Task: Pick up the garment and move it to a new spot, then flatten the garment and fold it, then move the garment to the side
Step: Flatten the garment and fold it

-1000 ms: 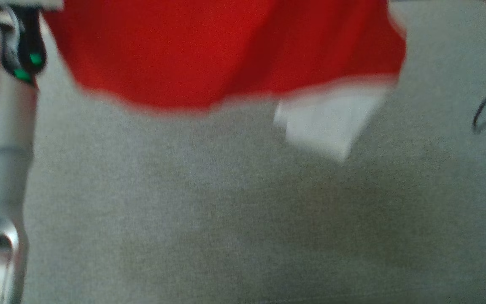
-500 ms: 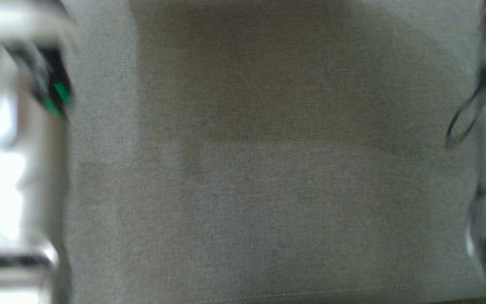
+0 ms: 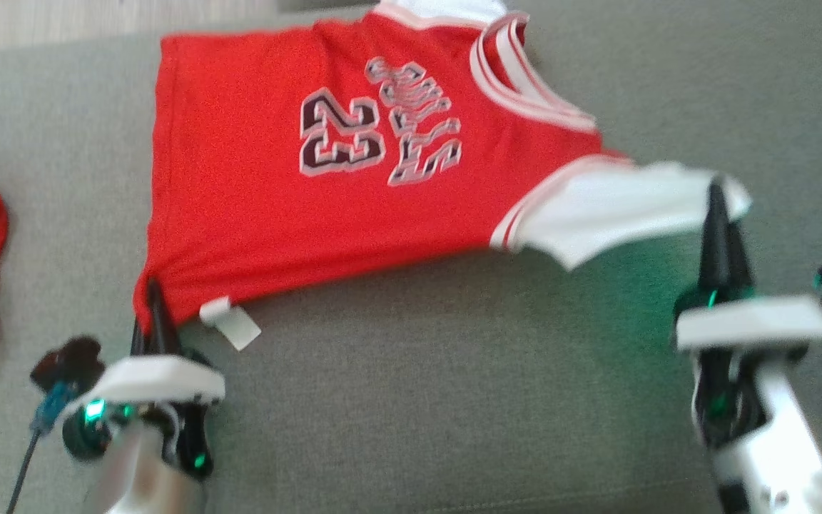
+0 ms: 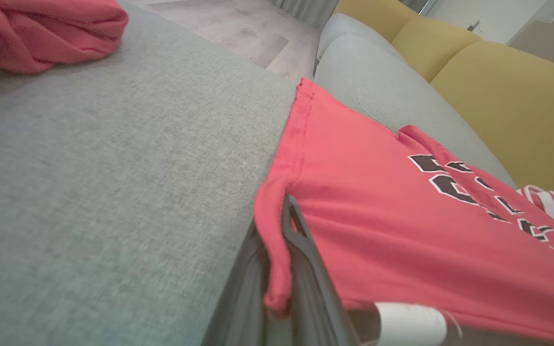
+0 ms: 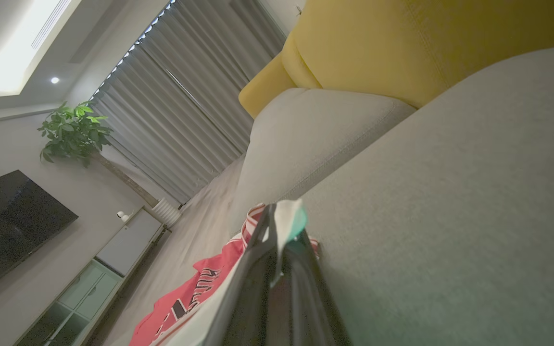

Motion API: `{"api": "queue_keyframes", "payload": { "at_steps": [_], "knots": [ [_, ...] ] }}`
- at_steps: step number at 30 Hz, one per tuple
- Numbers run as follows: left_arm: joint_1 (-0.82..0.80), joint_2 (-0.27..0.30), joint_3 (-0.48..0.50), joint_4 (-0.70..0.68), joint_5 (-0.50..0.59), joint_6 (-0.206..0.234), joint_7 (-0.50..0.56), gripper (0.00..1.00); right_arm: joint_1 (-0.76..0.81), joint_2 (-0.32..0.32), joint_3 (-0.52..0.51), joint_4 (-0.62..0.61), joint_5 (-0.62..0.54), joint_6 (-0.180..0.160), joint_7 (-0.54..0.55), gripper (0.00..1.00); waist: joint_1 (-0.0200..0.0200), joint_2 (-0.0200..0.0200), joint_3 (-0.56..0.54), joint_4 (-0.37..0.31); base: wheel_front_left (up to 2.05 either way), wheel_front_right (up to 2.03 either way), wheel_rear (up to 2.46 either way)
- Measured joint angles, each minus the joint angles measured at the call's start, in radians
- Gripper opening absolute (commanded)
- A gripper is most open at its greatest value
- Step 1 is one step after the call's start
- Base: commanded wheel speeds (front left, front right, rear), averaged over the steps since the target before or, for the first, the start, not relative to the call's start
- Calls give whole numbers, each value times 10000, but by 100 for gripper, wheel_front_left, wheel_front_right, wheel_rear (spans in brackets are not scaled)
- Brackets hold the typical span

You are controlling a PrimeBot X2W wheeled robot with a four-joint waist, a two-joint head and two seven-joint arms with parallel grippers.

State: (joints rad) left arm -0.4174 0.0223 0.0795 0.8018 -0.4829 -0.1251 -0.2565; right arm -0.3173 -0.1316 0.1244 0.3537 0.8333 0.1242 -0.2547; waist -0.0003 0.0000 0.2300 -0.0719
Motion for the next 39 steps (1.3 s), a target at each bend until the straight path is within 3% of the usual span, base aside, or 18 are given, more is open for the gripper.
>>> {"api": "queue_keyframes", "payload": {
  "at_steps": [8, 16, 27, 39],
  "knots": [
    [2056, -33, 134, -111, -894, -81, 2, 0, 2986, 23, 431, -460, 690, 0, 25, 0, -1, 0, -1288, -289, 0, 0, 0],
    [3542, -8, -849, -765, -1605, -79, 2, 0, 4078, 8, 316, -755, 1158, 0, 50, 0, 0, 0, -2100, -312, 0, 0, 0],
    [2788, 73, -1879, -1860, -2249, -73, 0, 0, 2687, 23, 616, -903, 1452, 0, 42, 0, 4, 0, -1703, 69, 0, 0, 0],
    [1038, 79, -2514, -1323, -3037, 211, 0, 0, 281, 29, 920, 897, 1434, 0, 40, 0, 4, 0, -924, 365, 0, 0, 0]
  ]
}}
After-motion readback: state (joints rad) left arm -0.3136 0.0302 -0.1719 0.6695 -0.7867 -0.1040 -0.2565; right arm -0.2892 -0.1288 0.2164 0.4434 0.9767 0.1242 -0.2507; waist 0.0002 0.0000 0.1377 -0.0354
